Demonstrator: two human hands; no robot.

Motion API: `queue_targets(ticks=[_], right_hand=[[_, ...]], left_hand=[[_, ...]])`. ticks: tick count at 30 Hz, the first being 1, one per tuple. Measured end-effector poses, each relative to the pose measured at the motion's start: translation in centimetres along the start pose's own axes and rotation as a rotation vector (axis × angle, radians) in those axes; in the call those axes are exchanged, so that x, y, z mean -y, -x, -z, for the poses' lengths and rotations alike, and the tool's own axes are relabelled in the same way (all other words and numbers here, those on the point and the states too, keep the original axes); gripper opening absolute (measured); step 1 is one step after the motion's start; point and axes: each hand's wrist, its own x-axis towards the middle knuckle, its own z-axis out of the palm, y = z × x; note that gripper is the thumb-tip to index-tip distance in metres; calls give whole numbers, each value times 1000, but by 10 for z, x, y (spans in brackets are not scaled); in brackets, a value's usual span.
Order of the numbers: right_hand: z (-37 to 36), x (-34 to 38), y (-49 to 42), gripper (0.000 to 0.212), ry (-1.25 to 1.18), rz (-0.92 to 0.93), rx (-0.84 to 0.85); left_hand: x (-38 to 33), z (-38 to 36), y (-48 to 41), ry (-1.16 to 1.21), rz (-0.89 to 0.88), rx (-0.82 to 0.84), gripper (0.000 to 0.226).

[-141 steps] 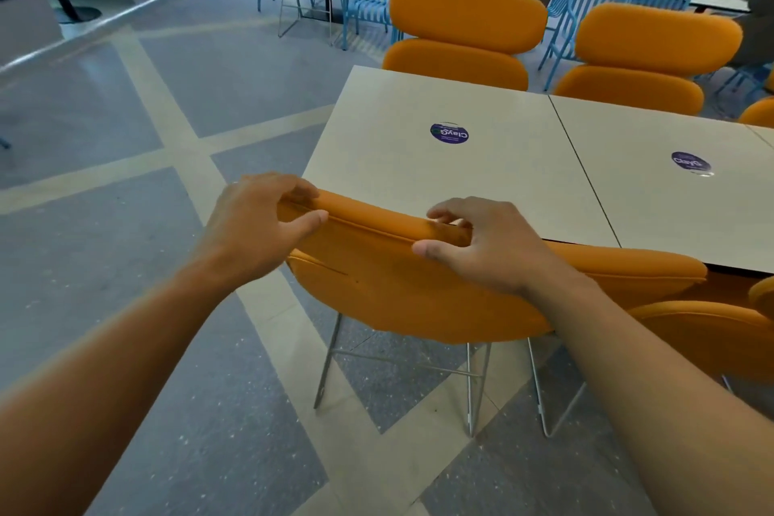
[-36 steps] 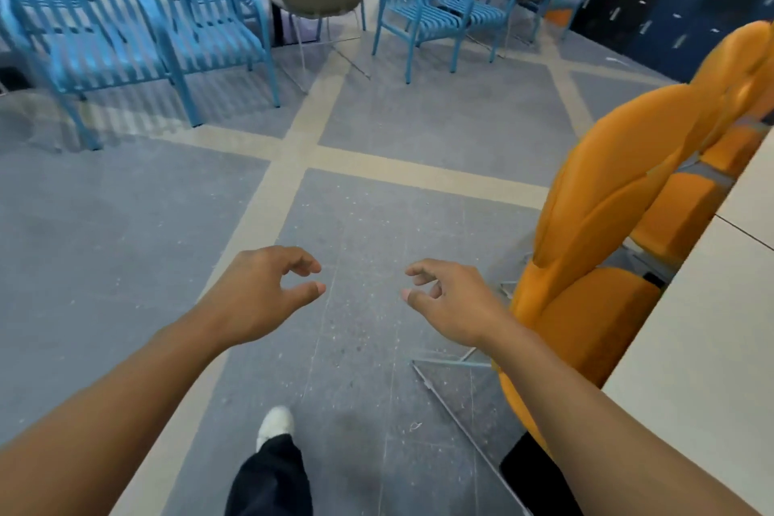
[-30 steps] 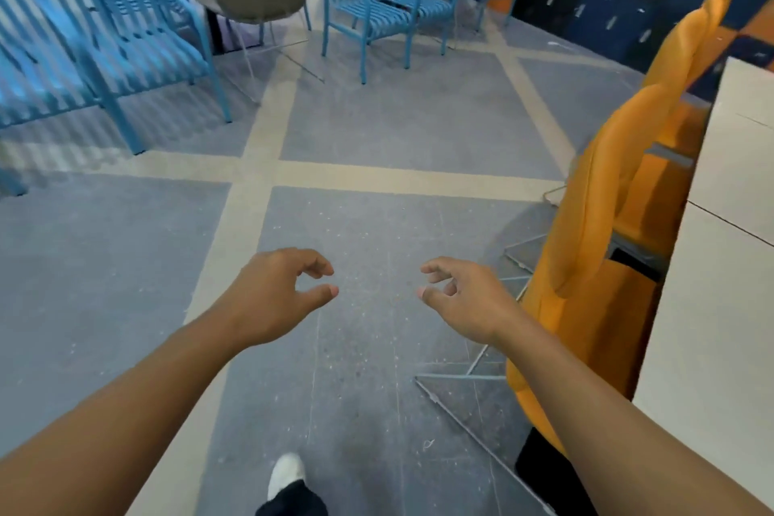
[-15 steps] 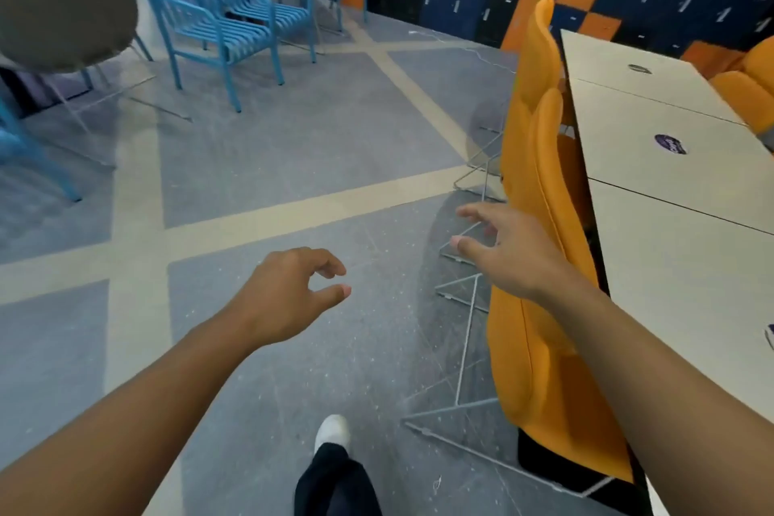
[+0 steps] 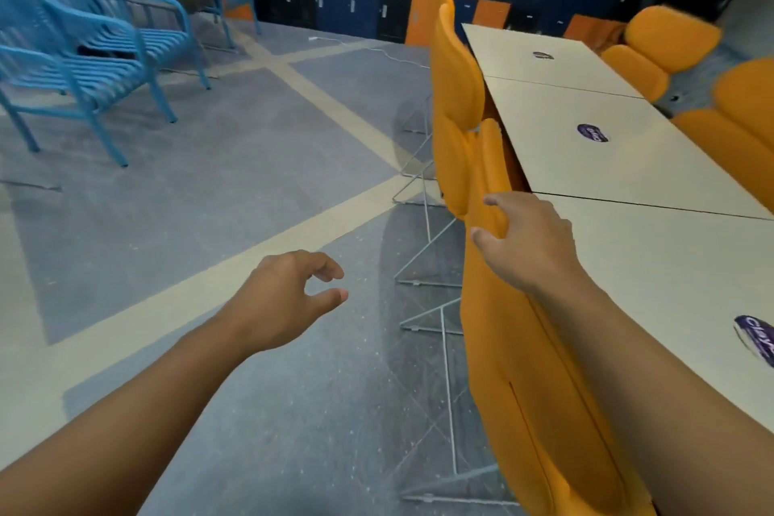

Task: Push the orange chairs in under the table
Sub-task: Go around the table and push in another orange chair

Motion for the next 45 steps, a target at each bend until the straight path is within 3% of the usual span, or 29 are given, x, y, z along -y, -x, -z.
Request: queue_targets(ticks=[3, 10, 15, 23, 30, 39, 45], right_hand=[[-2, -8, -12, 70, 4, -152, 85], [-14, -16, -25, 71, 71, -384, 214], [-21, -7, -31, 77, 101, -497, 207], [-28, 13, -31, 65, 190, -736, 135], [-30, 16, -35, 60, 192, -814, 103], [-31, 8, -41, 61, 123, -842, 150], [-30, 11, -40, 65, 102, -853, 132]], left_hand=[[-7, 1, -42, -1, -70, 40, 30], [-16, -8, -130, -17, -271, 174, 35], [-22, -6, -187, -11, -472, 278, 35], [-32, 8, -252, -17, -786, 425, 39], [-68, -7, -297, -82, -989, 531, 68], [-128, -50, -332, -388, -1195, 626, 104], [-141, -70, -346, -579, -1285, 681, 106]])
